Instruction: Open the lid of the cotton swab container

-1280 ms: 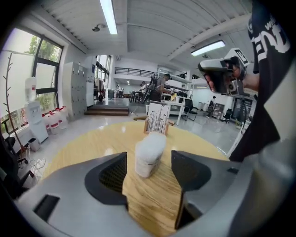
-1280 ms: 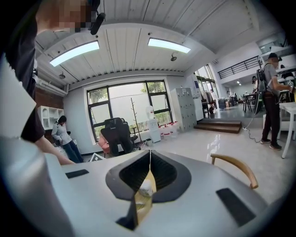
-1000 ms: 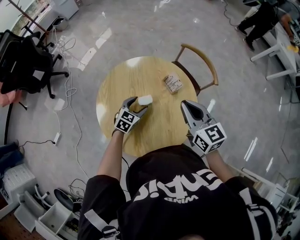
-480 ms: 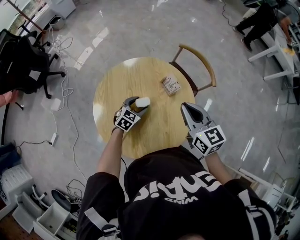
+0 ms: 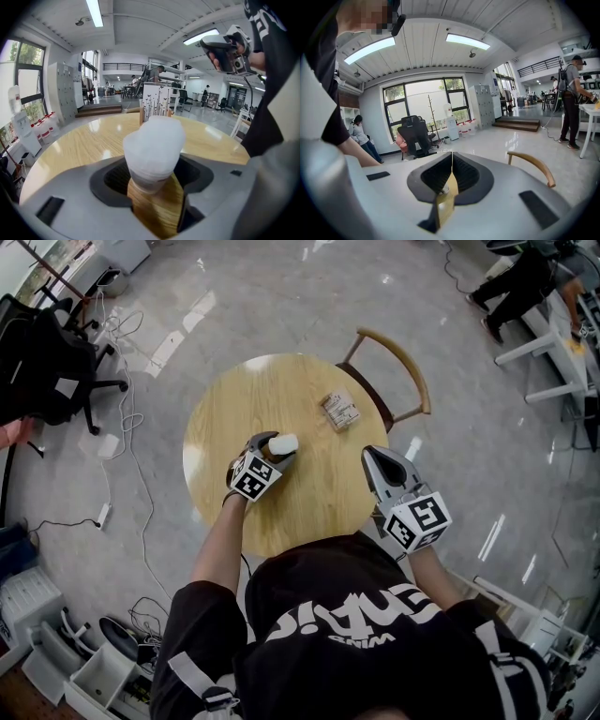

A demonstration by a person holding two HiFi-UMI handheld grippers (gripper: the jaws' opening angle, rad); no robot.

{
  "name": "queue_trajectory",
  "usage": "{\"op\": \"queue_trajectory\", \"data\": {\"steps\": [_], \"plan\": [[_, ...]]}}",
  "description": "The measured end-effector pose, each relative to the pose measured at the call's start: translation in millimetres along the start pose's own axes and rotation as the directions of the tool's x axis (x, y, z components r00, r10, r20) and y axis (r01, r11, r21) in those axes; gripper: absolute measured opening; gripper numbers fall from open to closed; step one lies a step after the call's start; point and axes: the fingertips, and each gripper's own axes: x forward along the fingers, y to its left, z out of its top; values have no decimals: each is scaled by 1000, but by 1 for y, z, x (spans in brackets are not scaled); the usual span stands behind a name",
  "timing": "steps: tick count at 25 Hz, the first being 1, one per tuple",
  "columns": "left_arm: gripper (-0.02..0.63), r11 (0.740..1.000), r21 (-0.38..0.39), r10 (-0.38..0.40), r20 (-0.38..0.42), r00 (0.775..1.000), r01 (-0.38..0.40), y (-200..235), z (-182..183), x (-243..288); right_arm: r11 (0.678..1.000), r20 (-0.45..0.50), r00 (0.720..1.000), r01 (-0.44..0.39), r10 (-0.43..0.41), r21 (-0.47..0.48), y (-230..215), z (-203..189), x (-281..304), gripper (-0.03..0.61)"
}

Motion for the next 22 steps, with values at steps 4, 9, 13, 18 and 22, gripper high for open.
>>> {"op": "queue_trajectory", "data": {"steps": [4,9,13,18,22], "plan": [[284,1000,7,6,5,1000,-6,0,0,-1,1000,-2,1000,-5,5,-2,2,0,1,3],[278,1000,17,14,7,1000,-14,-1,0,0,1000,-6,1000,-3,3,-4,1,-3,0,3],[275,1000,25,16,9,1000,-16,-2,0,1,1000,-11,1000,1,-1,-6,-1,-4,-2,3],[273,1000,11,5,20,1000,-5,-3,1,-2,1000,-13,1000,-4,4,-9,-1,-3,0,3],[273,1000,7,9,36,999,-9,-4,5,-7,1000,-13,1000,-12,11,-16,2,-3,2,3]]}}
